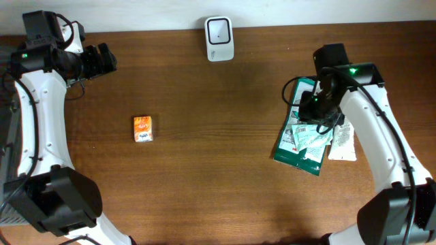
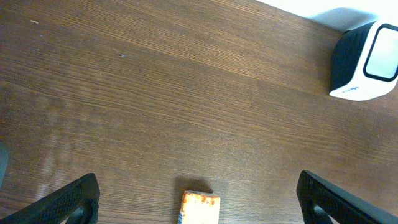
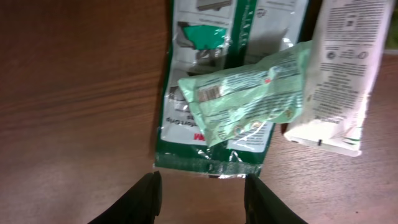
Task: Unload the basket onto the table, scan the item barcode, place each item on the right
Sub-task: 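Carry the pouch right and release it onto the green packet, then move the right gripper left to the orange snack box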
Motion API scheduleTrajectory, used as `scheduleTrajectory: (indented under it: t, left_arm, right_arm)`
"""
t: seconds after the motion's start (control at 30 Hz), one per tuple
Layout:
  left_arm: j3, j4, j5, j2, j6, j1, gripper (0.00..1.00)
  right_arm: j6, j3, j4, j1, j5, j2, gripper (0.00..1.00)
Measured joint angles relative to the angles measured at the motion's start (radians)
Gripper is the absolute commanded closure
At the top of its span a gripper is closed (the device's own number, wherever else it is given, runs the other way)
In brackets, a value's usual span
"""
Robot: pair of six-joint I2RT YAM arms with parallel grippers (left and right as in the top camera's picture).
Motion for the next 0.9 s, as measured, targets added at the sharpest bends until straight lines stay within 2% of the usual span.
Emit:
scheduleTrajectory:
  t: [0.63,0.9]
  left_arm:
    - [0.0,0.0,0.0,0.0,0.0,0.0,0.01]
    - [0.0,0.0,0.0,0.0,0.0,0.0,0.01]
  right_arm:
    - [0.0,0.002,0.023,0.039,-0.079,0.0,0.59]
    - [-0.011,0.103,-0.002,0.069,-0.097,0.0,0.59]
